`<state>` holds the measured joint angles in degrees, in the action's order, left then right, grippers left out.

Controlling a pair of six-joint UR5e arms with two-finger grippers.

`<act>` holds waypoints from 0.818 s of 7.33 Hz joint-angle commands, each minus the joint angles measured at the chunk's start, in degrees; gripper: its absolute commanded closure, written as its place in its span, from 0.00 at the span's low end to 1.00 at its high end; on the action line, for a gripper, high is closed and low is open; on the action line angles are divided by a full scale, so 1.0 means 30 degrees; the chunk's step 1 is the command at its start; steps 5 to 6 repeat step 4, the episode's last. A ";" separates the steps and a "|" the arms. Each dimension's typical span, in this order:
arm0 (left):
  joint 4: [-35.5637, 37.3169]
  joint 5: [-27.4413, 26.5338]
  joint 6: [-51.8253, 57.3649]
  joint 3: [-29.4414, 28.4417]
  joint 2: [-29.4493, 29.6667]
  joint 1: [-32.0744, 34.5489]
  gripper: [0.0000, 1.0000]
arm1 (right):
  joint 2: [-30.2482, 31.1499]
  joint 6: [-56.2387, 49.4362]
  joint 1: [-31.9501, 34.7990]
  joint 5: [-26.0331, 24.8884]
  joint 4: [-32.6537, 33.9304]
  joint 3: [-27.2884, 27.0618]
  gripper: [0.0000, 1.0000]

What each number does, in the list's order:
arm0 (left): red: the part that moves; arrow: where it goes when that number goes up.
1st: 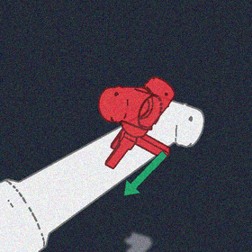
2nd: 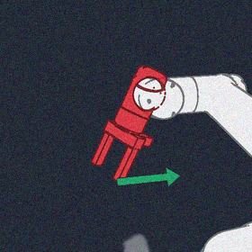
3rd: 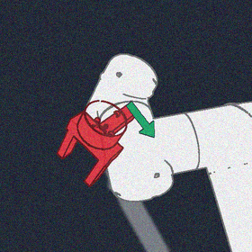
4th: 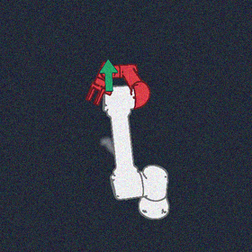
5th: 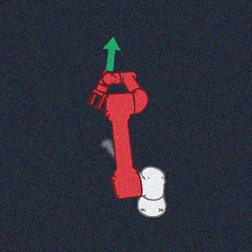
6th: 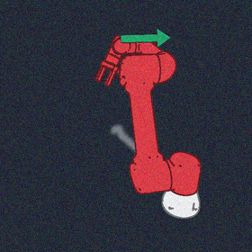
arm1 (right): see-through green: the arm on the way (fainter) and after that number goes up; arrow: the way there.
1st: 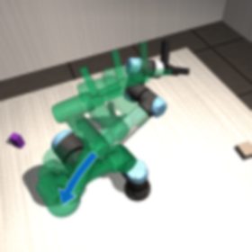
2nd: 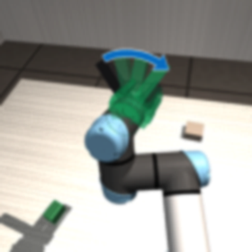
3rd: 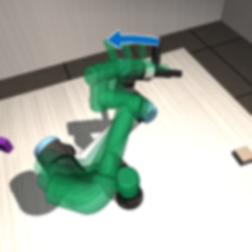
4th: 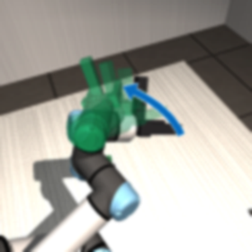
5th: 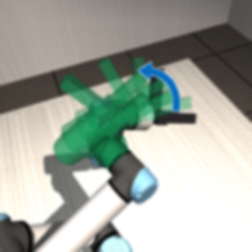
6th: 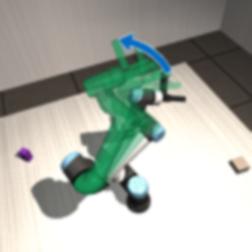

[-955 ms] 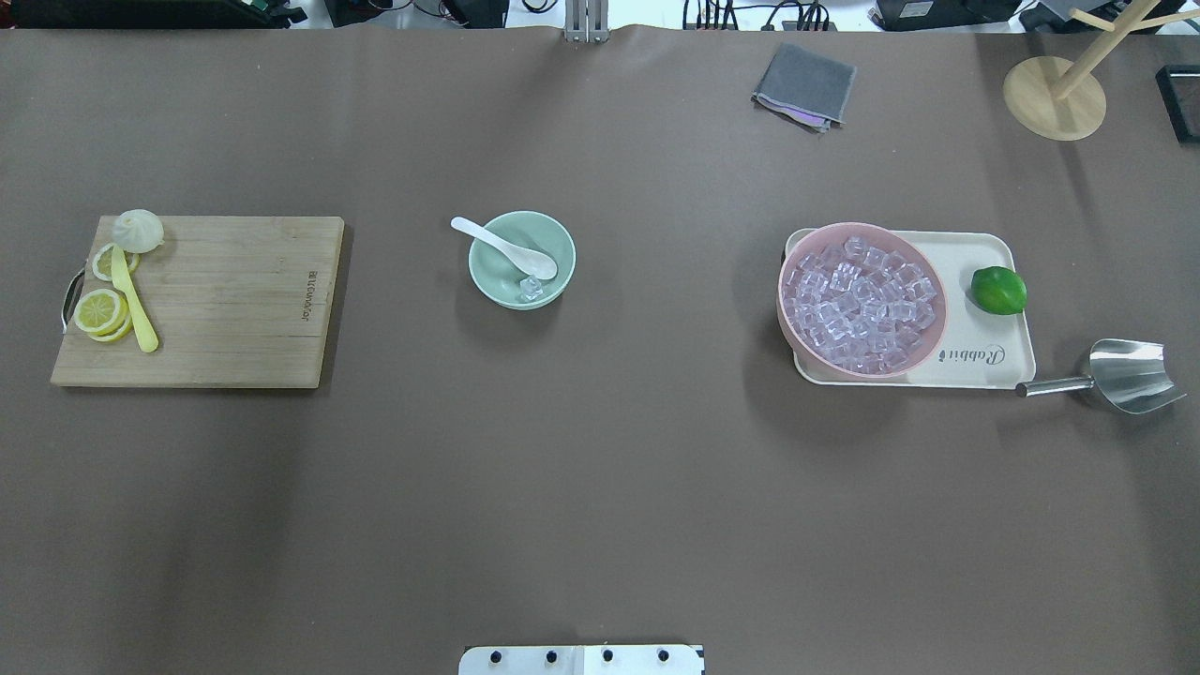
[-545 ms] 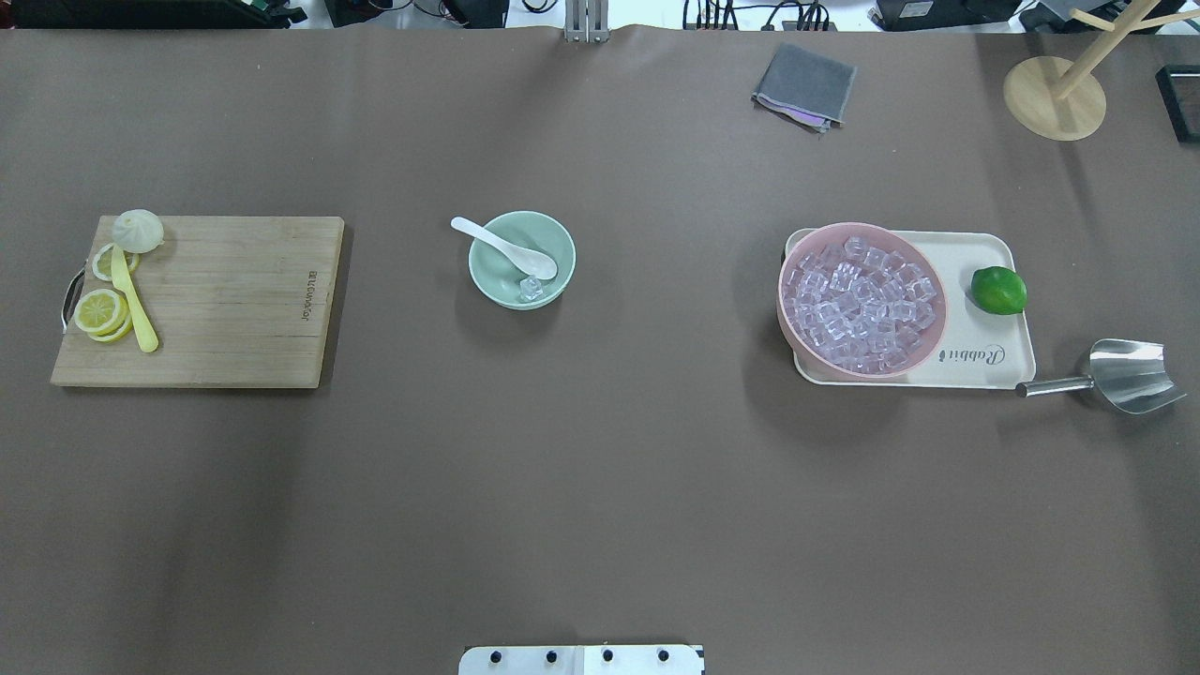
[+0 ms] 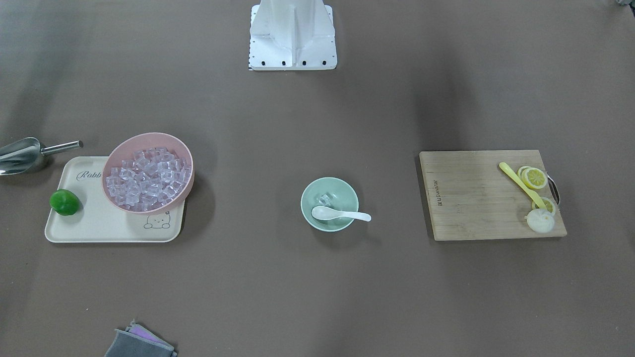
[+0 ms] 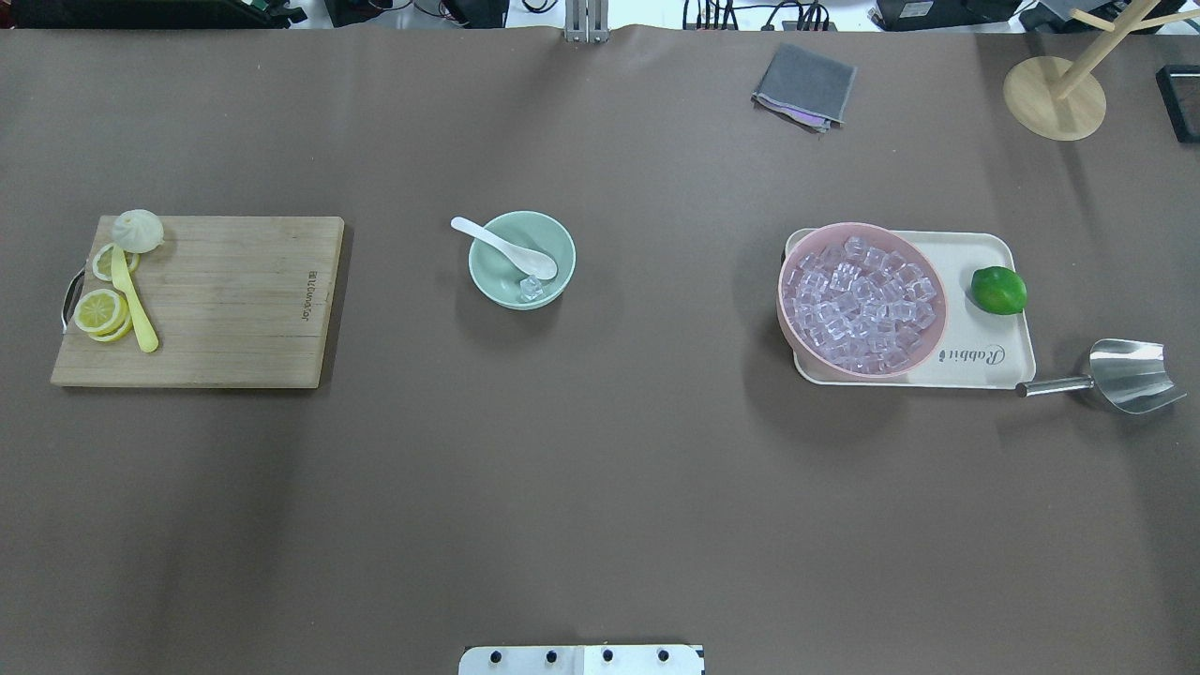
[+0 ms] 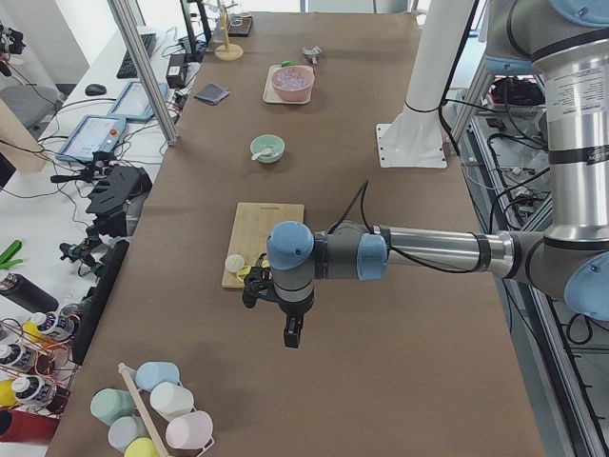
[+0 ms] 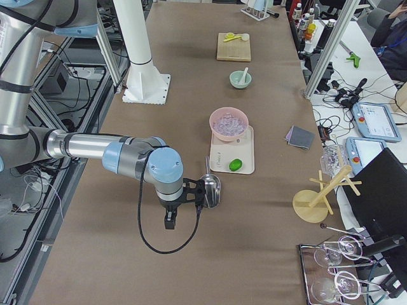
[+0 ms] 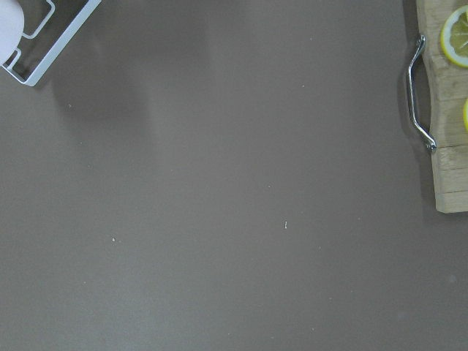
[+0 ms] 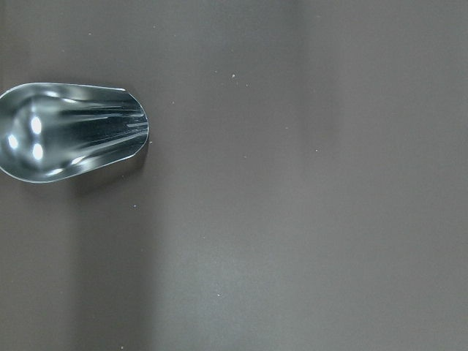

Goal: Put spoon and ice into bowl

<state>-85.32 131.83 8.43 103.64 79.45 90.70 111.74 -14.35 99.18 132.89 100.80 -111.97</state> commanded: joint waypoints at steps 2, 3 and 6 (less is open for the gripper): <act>-0.0036 0.0003 -0.0026 0.0111 0.0029 0.0002 0.01 | 0.0019 -0.0107 -0.0014 0.0000 0.0003 0.0030 0.00; -0.0037 0.0003 -0.0027 0.0082 0.0030 -0.0027 0.01 | 0.0048 -0.0195 -0.0014 0.0000 0.0003 0.0030 0.00; -0.0037 0.0003 -0.0027 0.0111 0.0030 -0.0027 0.01 | 0.0049 -0.0196 -0.0014 0.0000 0.0003 0.0030 0.00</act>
